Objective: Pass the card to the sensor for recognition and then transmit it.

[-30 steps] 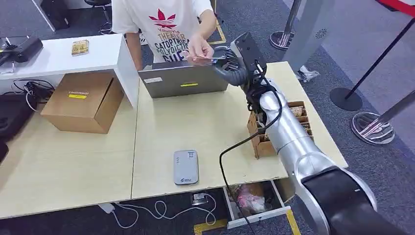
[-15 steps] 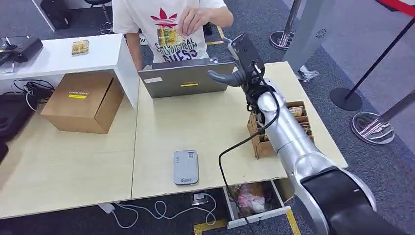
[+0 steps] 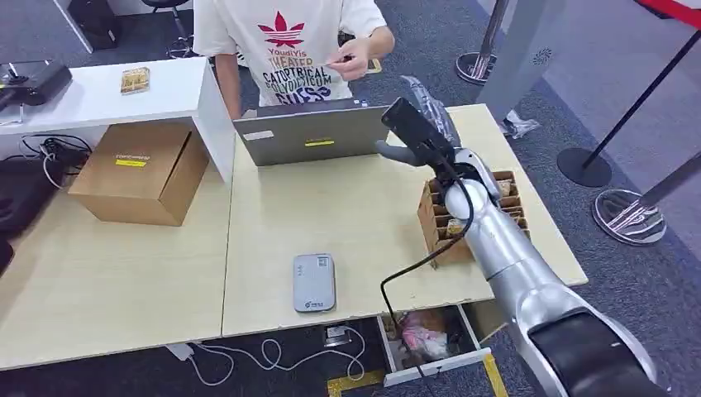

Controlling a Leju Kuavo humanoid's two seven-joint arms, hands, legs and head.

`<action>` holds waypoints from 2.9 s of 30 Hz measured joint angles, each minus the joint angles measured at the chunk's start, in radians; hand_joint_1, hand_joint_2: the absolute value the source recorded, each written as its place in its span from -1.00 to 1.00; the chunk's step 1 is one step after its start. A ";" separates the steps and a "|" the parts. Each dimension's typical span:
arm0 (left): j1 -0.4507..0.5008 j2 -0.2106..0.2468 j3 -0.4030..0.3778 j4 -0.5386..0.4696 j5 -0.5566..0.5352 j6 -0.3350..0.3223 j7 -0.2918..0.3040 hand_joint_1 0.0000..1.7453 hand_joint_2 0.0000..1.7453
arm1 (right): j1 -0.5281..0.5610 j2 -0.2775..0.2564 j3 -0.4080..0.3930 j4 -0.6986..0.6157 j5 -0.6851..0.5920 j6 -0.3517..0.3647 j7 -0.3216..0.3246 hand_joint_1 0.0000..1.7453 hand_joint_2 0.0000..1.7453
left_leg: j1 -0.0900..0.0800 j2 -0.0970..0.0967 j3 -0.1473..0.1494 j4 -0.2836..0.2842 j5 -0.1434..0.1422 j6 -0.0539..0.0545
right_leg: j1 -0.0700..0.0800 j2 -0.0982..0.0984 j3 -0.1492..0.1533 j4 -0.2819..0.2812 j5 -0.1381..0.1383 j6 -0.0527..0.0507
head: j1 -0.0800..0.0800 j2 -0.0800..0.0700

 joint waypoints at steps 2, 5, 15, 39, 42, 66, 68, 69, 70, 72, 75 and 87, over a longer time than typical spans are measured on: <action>0.000 0.000 0.001 0.000 0.008 0.000 0.002 -1.00 -1.00 | 0.020 -0.018 0.010 -0.035 0.056 0.000 0.010 -1.00 1.00 | 0.000 0.000 0.000 0.000 0.000 0.000 | 0.000 0.000 0.000 0.000 0.000 0.000 | 0.000 0.000; 0.001 0.000 0.003 0.000 0.013 0.001 0.001 -1.00 -1.00 | 0.032 -0.041 0.034 -0.066 0.127 0.003 0.041 -1.00 1.00 | 0.000 0.000 0.000 0.000 0.000 0.000 | 0.000 0.000 0.000 0.000 0.000 0.000 | 0.000 0.000; 0.002 0.000 0.004 0.000 0.005 -0.009 -0.008 -1.00 -1.00 | 0.078 -0.117 0.069 -0.151 0.265 0.025 0.109 -1.00 1.00 | 0.000 0.000 0.000 0.000 0.000 0.000 | 0.000 0.000 0.000 0.000 0.000 0.000 | 0.000 0.000; 0.003 0.001 0.004 0.000 -0.004 -0.013 -0.011 -1.00 -1.00 | 0.198 -0.194 0.045 -0.275 0.352 0.058 0.153 -0.76 1.00 | 0.000 0.000 0.000 0.000 0.000 0.000 | 0.000 0.000 0.000 0.000 0.000 0.000 | 0.000 0.000; 0.003 0.001 0.004 0.000 -0.004 -0.014 -0.011 -1.00 -1.00 | 0.202 -0.196 0.043 -0.277 0.362 0.061 0.156 -0.62 1.00 | 0.000 0.000 0.000 0.000 0.000 0.000 | 0.000 0.000 0.000 0.000 0.000 0.000 | 0.000 0.000; 0.005 0.001 0.004 0.000 -0.004 -0.015 -0.010 -1.00 -1.00 | 0.285 -0.234 0.020 -0.306 0.408 0.104 0.163 0.38 1.00 | 0.000 0.000 -0.001 0.000 0.000 0.000 | 0.000 -0.001 0.000 0.000 0.000 0.000 | 0.000 0.000; 0.005 0.001 0.004 0.000 -0.002 -0.015 -0.009 -1.00 -1.00 | 0.295 -0.240 0.019 -0.309 0.411 0.108 0.163 0.38 1.00 | 0.000 0.000 -0.001 0.000 0.000 0.000 | 0.000 0.000 0.000 0.000 0.000 0.000 | 0.000 0.000; 0.005 0.001 0.004 0.000 -0.002 -0.015 -0.009 -1.00 -1.00 | 0.300 -0.242 0.019 -0.310 0.411 0.110 0.163 0.42 1.00 | 0.000 0.000 -0.001 0.000 0.000 0.000 | 0.000 0.000 0.000 0.000 0.000 0.000 | 0.000 0.000; 0.005 0.002 0.004 0.000 -0.001 -0.015 -0.009 -1.00 -1.00 | 0.305 -0.244 0.019 -0.311 0.411 0.111 0.163 0.40 1.00 | 0.000 0.000 -0.001 0.000 0.000 0.000 | 0.000 -0.001 0.000 0.000 0.000 0.000 | 0.000 0.000; 0.006 0.002 0.004 0.000 -0.001 -0.015 -0.009 -1.00 -1.00 | 0.316 -0.250 0.019 -0.314 0.411 0.114 0.163 0.52 1.00 | 0.000 0.000 -0.001 0.000 0.000 0.000 | 0.000 -0.001 0.000 0.000 0.000 0.000 | 0.000 0.000; 0.006 0.002 0.004 0.000 0.001 -0.016 -0.010 -1.00 -1.00 | 0.329 -0.261 0.018 -0.316 0.411 0.118 0.162 0.52 1.00 | 0.000 0.000 -0.001 0.000 0.000 0.001 | 0.000 -0.001 0.000 0.000 0.000 0.000 | 0.000 0.000; 0.007 0.003 0.004 0.000 0.005 -0.016 -0.012 -1.00 -1.00 | 0.396 -0.277 0.011 -0.316 0.411 0.121 0.156 0.32 1.00 | 0.000 0.000 -0.001 0.000 0.000 0.001 | 0.000 -0.001 0.000 0.000 0.000 0.000 | 0.000 0.000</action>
